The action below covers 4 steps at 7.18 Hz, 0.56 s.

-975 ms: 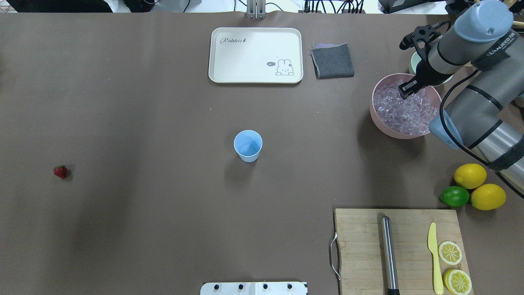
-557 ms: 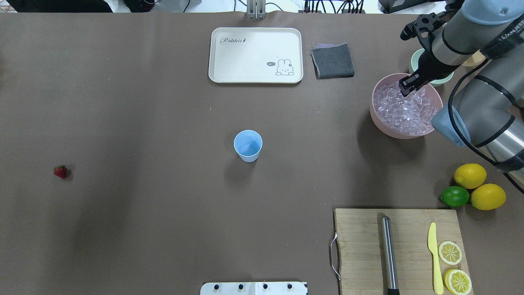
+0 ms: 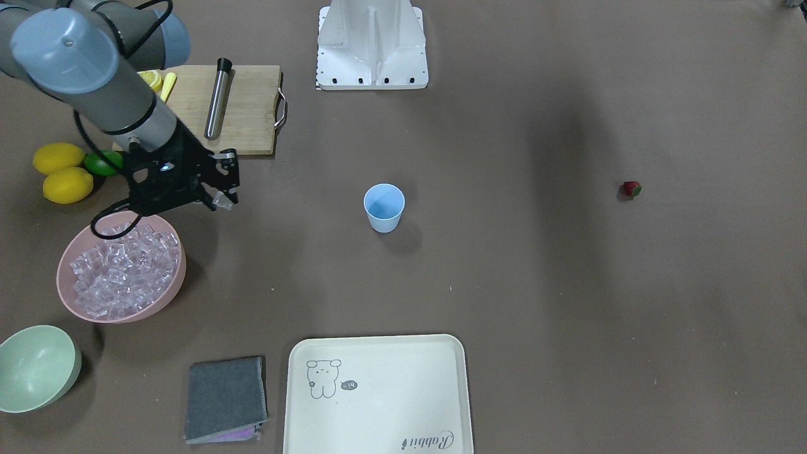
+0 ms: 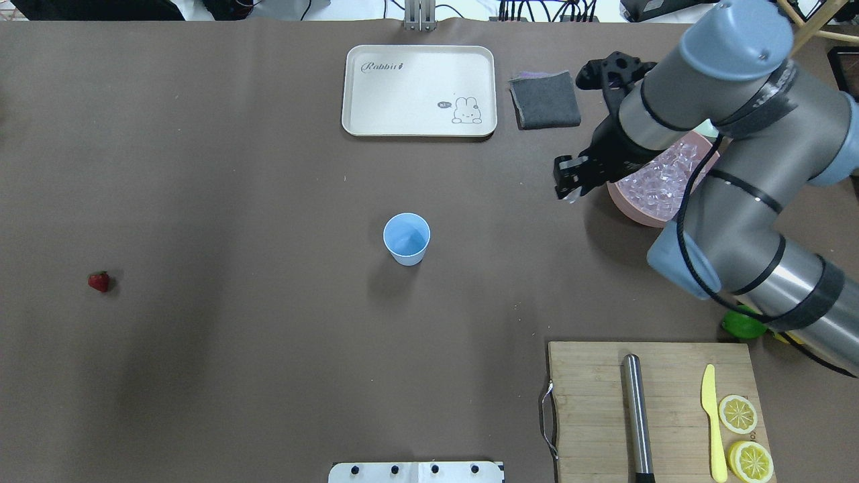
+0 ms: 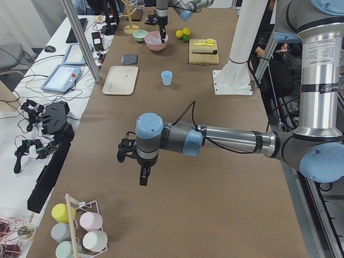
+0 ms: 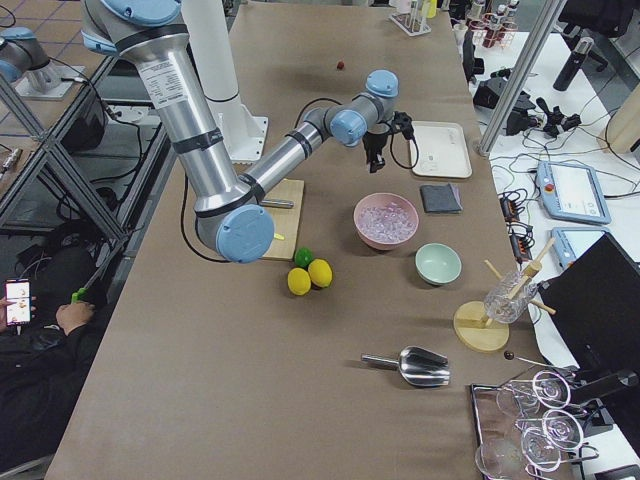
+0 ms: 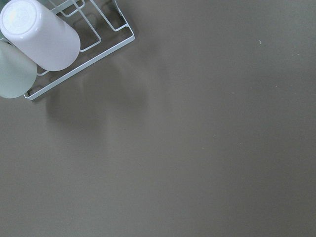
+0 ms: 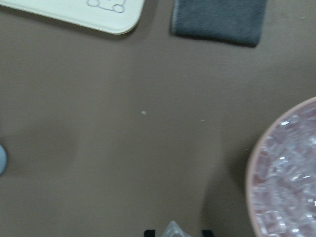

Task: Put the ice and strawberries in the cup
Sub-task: 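Carry the ice cube with the right gripper over the light-blue cup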

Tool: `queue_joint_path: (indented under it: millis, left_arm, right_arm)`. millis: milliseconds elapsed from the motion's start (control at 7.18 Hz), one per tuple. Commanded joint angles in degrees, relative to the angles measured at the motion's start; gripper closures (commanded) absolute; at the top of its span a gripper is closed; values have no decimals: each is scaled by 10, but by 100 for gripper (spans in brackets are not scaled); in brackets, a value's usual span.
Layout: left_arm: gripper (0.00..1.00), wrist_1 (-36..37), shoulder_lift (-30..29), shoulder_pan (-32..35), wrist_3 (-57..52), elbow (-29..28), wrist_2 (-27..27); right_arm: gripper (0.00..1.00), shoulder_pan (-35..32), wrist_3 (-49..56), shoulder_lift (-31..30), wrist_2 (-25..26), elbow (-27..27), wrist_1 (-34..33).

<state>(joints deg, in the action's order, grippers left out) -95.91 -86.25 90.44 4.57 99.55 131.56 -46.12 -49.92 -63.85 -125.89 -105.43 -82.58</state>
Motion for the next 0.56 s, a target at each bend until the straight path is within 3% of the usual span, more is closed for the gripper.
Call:
queue_joint_path:
  millis: [0, 418]
  left_arm:
    - [2, -1, 0, 0, 0, 1, -1]
    - [2, -1, 0, 0, 0, 2, 0]
  right_arm:
    - [100, 86, -186, 26, 40, 1, 121]
    - [100, 137, -235, 91, 110, 63, 123]
